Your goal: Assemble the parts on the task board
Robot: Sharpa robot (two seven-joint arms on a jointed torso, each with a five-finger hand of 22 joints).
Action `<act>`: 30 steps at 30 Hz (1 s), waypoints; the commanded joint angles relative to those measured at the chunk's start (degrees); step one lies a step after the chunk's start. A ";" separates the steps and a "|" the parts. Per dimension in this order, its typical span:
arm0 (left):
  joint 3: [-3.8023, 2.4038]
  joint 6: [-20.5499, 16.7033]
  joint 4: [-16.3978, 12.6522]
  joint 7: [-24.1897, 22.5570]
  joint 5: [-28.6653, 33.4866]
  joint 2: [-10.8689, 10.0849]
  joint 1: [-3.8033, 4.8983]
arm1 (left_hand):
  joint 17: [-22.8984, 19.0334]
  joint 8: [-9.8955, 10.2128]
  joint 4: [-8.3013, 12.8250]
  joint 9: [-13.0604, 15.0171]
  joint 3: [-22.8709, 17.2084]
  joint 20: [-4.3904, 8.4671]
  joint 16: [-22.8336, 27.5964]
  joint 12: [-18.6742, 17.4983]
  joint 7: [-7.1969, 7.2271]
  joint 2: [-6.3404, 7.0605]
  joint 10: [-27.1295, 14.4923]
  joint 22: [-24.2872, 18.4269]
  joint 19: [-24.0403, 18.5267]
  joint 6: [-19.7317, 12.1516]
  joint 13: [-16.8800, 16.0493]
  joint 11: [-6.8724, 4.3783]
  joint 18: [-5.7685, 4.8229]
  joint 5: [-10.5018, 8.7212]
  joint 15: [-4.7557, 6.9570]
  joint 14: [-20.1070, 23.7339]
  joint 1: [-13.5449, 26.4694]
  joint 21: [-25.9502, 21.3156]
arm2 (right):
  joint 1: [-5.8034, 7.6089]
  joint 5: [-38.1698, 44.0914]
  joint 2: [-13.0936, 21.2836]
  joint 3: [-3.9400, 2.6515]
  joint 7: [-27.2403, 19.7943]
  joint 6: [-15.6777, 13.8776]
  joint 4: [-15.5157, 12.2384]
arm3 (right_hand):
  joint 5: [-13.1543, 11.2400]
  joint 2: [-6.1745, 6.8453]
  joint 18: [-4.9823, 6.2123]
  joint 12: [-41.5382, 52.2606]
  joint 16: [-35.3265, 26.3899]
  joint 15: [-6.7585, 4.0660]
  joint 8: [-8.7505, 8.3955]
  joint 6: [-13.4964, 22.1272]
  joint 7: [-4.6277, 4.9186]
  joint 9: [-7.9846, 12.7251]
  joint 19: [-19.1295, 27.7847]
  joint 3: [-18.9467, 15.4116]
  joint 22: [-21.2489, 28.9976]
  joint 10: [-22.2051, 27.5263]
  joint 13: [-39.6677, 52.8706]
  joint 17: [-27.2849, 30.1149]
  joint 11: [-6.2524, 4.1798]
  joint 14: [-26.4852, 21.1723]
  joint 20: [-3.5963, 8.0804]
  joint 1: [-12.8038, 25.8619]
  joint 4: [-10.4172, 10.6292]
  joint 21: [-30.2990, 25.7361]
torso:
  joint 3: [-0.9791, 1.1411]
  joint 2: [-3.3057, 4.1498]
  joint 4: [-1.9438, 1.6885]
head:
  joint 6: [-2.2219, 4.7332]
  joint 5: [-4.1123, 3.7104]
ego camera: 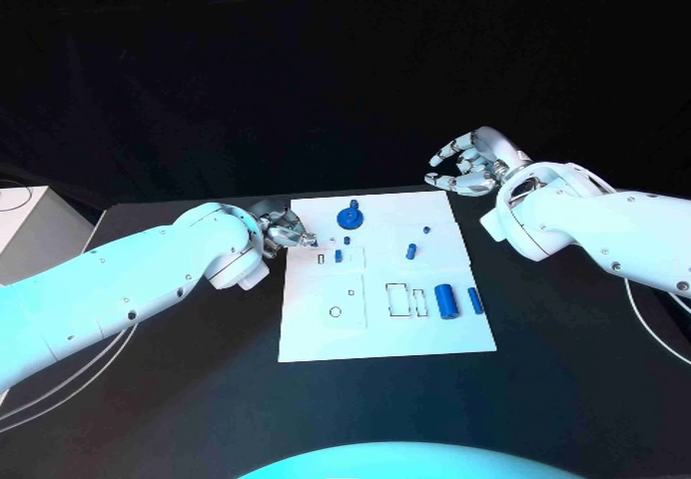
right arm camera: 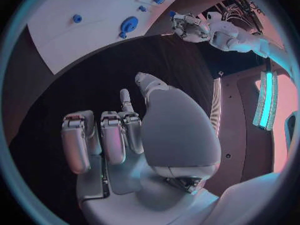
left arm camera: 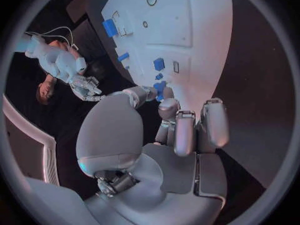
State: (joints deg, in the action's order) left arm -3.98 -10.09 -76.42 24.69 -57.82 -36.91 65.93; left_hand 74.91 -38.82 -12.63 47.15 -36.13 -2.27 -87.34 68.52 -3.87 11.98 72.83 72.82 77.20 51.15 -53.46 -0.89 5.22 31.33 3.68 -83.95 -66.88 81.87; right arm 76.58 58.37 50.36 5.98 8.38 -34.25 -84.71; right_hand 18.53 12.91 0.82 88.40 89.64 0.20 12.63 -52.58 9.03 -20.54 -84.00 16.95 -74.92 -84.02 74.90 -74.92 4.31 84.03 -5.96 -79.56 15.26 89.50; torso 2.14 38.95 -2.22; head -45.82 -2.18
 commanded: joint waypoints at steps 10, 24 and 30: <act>0.58 2.23 1.96 -0.32 -1.57 1.57 -0.59 | 9.01 -0.23 12.10 -0.05 -11.62 -0.03 -0.36 0.22 0.45 -0.31 0.52 0.15 0.52 0.78 0.03 -0.05 -1.17 0.27 0.53 -4.47 0.09 0.40 | -0.01 0.51 -0.10 -0.03 -0.20 -0.14 0.00 | 0.35 0.19 -0.65 0.23 0.21 -0.24 0.27 0.41 0.00 -0.07 -5.73 0.25 -14.58 -4.63 13.97 -14.72 -0.04 5.89 0.19 0.33 0.22 -0.09 | 0.04 0.21 0.11 | -0.23 -0.19; 0.57 9.99 3.44 0.85 -1.05 2.24 -0.57 | 8.85 -0.18 12.11 -0.07 -11.65 -0.01 -0.30 -0.07 0.45 -0.33 0.32 -0.22 0.26 0.78 0.48 -0.05 -1.08 0.20 0.54 -4.43 0.12 0.24 | -0.04 0.51 -0.22 -0.03 -0.21 -0.07 0.13 | 0.46 0.19 -0.65 0.26 0.20 -0.25 0.30 0.42 0.00 -0.07 -5.73 0.30 -14.58 -4.66 14.00 -14.70 -0.05 5.88 0.19 0.31 0.21 -0.09 | 0.01 0.38 0.15 | -0.58 -0.50; 0.55 11.27 3.72 0.82 -0.91 2.55 -0.55 | 8.91 -0.14 12.11 -0.09 -11.67 0.00 -0.32 -0.15 0.43 -0.35 0.26 -0.38 0.14 0.75 0.57 -0.05 -1.04 0.12 0.55 -4.44 0.14 0.17 | -0.08 0.51 -0.30 -0.03 -0.23 -0.07 0.22 | 0.46 0.19 -0.65 0.26 0.20 -0.25 0.30 0.42 0.00 -0.07 -5.73 0.30 -14.58 -4.66 14.00 -14.70 -0.05 5.88 0.19 0.31 0.21 -0.09 | -0.02 0.40 0.22 | -0.67 -0.81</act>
State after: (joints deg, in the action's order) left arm -3.39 -1.81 -72.70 25.46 -58.94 -34.52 65.35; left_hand 74.91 -38.83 -10.58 47.02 -38.17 -2.27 -87.34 68.52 -3.56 12.33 72.83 72.49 77.20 51.46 -52.93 -0.88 5.23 31.50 3.88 -84.15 -66.53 82.08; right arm 76.52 58.37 50.10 5.99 8.38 -34.26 -84.51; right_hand 18.85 12.91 0.82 88.40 89.64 0.20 12.63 -52.58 9.03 -20.54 -84.00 17.11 -74.90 -84.02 74.94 -74.91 4.31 84.03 -5.96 -79.56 15.42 89.51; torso 2.14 39.35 -2.03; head -46.47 -2.91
